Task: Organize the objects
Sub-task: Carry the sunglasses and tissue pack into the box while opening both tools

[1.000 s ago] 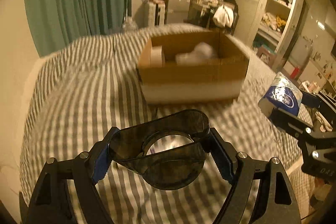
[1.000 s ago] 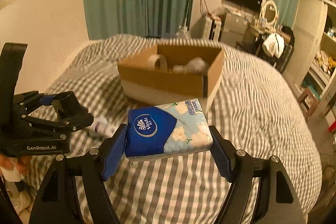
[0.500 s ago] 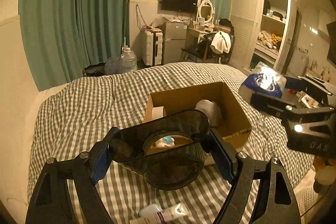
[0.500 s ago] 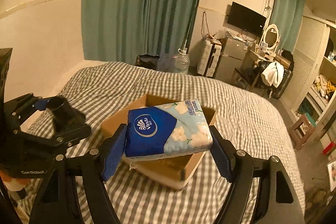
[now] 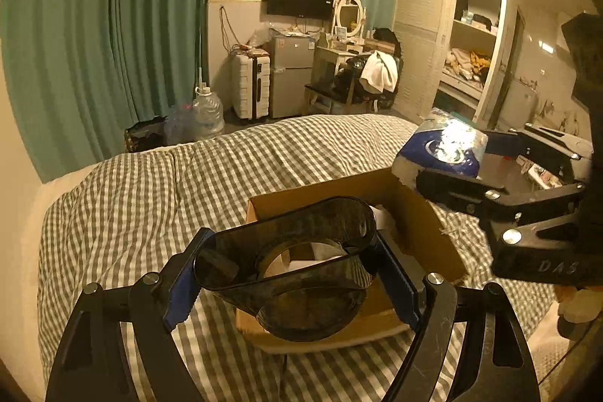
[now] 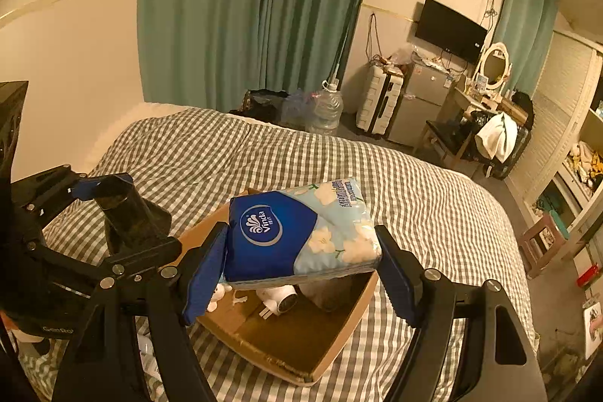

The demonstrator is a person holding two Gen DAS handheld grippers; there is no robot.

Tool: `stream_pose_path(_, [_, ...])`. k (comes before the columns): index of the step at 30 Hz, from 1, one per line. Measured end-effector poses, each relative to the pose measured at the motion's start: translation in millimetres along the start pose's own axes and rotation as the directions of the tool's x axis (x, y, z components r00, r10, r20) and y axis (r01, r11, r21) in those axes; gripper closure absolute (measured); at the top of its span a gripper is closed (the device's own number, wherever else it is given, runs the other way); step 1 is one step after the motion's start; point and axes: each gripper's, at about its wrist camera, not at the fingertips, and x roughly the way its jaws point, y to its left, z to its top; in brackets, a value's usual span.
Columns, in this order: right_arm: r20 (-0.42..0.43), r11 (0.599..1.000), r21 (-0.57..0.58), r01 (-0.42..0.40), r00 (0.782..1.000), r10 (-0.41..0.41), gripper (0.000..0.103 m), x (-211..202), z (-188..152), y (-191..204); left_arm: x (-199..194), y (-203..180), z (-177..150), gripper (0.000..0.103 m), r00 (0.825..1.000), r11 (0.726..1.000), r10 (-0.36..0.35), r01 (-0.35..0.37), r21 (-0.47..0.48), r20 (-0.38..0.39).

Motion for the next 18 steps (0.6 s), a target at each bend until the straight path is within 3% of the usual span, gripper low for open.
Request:
stream_pose_path(10, [-0.059, 1.000, 0.006, -0.019, 0.998, 0.019, 0.028, 53.1, 1.0, -32.6, 72.0, 0.5, 5.7, 0.018, 0.994, 0.998, -0.048, 0.052, 0.045, -0.098])
stream_pose_path(18, [-0.098, 0.999, 0.011, -0.038, 0.994, 0.039, 0.028, 98.1, -9.7, -52.1, 107.6, 4.4, 2.5, 0.018, 0.980, 0.992, -0.112, 0.119, 0.034, -0.167])
